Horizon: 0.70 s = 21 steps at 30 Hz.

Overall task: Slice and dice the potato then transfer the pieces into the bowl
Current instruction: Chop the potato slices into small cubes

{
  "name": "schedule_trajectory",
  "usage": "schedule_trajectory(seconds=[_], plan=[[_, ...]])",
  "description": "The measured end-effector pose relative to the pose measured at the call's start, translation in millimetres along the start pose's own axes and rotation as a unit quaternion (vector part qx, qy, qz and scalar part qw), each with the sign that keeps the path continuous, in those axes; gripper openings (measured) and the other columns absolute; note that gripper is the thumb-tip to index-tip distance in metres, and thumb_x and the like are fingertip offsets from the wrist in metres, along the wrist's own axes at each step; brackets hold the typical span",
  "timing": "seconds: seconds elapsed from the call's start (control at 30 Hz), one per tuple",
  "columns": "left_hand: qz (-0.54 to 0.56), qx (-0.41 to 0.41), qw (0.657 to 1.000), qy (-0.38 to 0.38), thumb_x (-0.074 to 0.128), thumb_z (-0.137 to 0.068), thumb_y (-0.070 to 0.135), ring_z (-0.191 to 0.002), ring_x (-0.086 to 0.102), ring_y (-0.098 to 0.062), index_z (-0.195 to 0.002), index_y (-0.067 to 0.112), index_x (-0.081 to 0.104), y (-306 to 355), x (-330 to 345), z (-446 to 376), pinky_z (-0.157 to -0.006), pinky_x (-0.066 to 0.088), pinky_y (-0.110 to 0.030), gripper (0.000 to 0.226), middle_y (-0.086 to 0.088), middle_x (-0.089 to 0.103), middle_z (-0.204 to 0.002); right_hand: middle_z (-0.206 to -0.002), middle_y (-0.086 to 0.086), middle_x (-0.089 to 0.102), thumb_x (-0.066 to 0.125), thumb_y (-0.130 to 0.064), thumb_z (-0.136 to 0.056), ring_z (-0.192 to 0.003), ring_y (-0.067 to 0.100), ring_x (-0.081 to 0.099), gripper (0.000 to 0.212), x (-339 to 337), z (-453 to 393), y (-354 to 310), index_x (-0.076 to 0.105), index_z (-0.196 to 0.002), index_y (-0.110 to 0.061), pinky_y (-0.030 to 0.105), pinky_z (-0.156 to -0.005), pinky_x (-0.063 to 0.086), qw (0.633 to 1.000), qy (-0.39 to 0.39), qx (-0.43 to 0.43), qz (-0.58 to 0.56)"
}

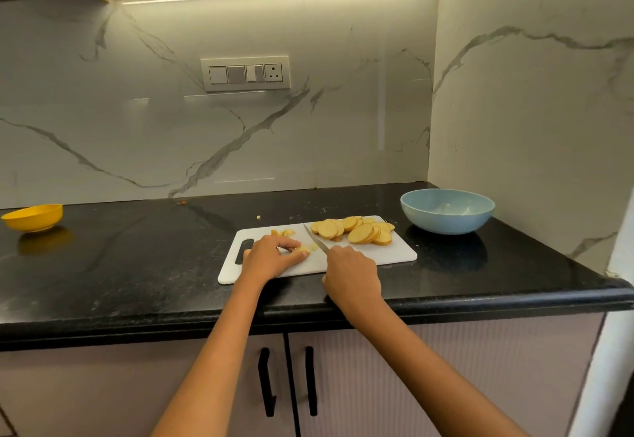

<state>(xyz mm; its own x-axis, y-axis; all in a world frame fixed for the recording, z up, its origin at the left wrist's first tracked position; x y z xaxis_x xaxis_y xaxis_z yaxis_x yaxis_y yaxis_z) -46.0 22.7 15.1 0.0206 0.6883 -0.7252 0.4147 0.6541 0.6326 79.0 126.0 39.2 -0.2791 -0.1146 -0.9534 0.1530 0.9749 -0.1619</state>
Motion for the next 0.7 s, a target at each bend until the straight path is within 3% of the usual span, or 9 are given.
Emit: schedule_trajectory(seconds=[0.13,0.33,0.47,0.7], plan=[[0.036,-0.006,0.999,0.010,0.069,-0.080,0.040,-0.103,0.057,-0.027,-0.114,0.024,0.067,-4,-2,-3,-0.097,0.043,-0.044,0.038,0.004,0.065,-0.114,-0.114,0.010,0.058,0.046,-0.016,-0.096,-0.099,0.023,0.059,0.024,0,4,-2,0.053,-0.118,-0.007,0.028,-0.075,0.043,1.000,0.005,-0.001,-0.004],[0.027,0.008,0.999,0.020,0.070,-0.081,0.031,-0.091,0.059,-0.025,-0.098,0.023,0.072,-4,-2,-4,-0.083,0.047,-0.036,0.019,0.002,0.069,-0.100,-0.109,0.009,0.060,0.046,-0.019,-0.096,-0.095,0.022,0.060,0.024,0,5,-6,0.053,-0.117,-0.009,0.029,-0.073,0.042,1.000,-0.006,-0.006,-0.007],[0.020,0.009,1.000,0.019,0.070,-0.080,0.032,-0.086,0.058,-0.021,-0.094,0.024,0.073,-4,-2,-5,-0.080,0.046,-0.035,0.016,0.003,0.069,-0.098,-0.111,0.009,0.060,0.046,-0.020,-0.097,-0.096,0.022,0.060,0.026,-1,6,-8,0.052,-0.119,-0.008,0.028,-0.072,0.040,1.000,0.004,-0.008,-0.001],[0.027,0.017,0.999,0.013,0.071,-0.080,0.028,-0.084,0.058,-0.026,-0.091,0.021,0.075,-1,-3,-4,-0.071,0.041,-0.030,0.014,0.004,0.069,-0.090,-0.120,0.009,0.056,0.042,-0.013,-0.099,-0.106,0.024,0.057,0.028,0,-4,-24,0.049,-0.125,-0.010,0.029,-0.080,0.041,0.999,0.017,-0.023,0.034]])
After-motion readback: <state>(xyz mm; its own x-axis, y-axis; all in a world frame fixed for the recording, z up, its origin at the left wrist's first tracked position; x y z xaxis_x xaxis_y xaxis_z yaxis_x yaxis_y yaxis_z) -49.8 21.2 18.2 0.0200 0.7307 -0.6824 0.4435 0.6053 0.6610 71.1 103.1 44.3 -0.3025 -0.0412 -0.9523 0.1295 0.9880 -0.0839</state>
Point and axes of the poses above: each hand's wrist, its own z-axis away from the middle knuckle, its own x-axis out of the palm, y = z × x, the point moved 7 cm from there along -z, towards the middle knuckle
